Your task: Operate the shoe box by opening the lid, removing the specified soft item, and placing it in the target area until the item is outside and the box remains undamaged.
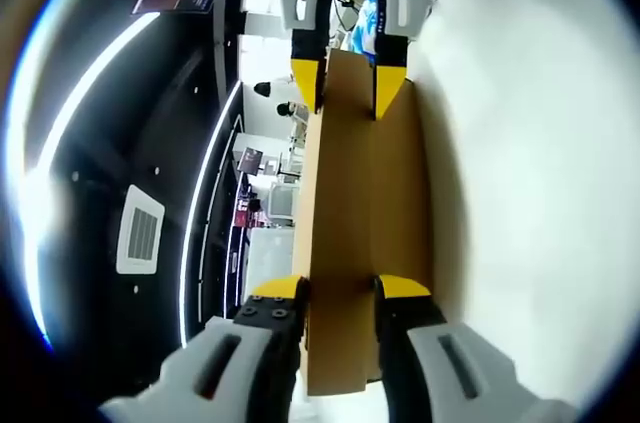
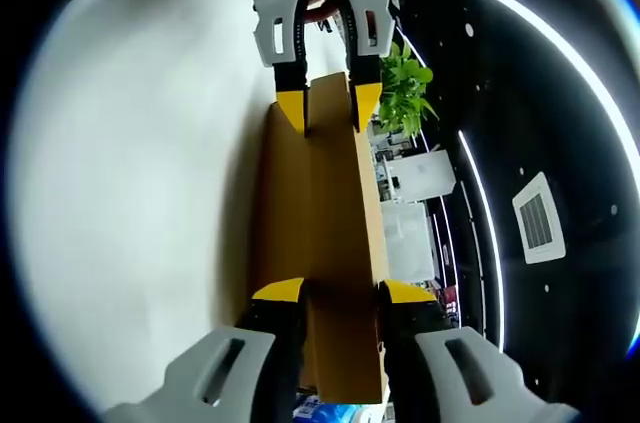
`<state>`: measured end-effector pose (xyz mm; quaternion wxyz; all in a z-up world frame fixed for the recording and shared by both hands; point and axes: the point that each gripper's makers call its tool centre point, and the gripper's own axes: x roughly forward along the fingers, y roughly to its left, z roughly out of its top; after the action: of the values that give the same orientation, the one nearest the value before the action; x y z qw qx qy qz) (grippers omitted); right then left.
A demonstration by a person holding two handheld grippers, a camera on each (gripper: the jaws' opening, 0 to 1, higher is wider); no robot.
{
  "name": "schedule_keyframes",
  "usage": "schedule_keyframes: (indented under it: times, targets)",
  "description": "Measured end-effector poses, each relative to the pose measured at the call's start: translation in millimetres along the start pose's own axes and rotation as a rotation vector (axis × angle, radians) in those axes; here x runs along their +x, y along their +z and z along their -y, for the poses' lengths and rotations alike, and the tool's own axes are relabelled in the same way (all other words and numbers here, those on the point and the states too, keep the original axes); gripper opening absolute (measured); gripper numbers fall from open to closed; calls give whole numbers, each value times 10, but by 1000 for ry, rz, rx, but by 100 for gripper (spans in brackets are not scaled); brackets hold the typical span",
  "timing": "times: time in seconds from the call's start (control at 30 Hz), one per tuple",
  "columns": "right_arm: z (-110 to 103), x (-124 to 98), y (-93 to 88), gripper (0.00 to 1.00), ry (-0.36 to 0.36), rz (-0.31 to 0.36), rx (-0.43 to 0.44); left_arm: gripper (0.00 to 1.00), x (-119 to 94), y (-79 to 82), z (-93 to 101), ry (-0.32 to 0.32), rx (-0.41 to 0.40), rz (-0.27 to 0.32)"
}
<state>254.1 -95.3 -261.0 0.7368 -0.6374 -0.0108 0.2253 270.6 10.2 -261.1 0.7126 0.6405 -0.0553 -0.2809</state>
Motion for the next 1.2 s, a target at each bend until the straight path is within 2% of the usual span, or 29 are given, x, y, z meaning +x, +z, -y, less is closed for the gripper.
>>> schedule_keyframes:
  times: [0.23,0.53,0.87,1.0,1.2]
  targets:
    - [-6,9,6,28,-19,-3,-2,28,2,-5,11,10,10,7]
    - [-18,17,0,28,-29,-8,-64,28,11,-10,27,25,8,6]
    - [-9,36,-12,28,-31,-27,-65,28,15,-6,30,28,11,5]
    - [-22,51,-12,28,-31,-30,-114,28,18,-4,30,30,12,5]
    - [-29,76,-18,28,-30,-32,-106,27,22,-4,40,33,11,5]
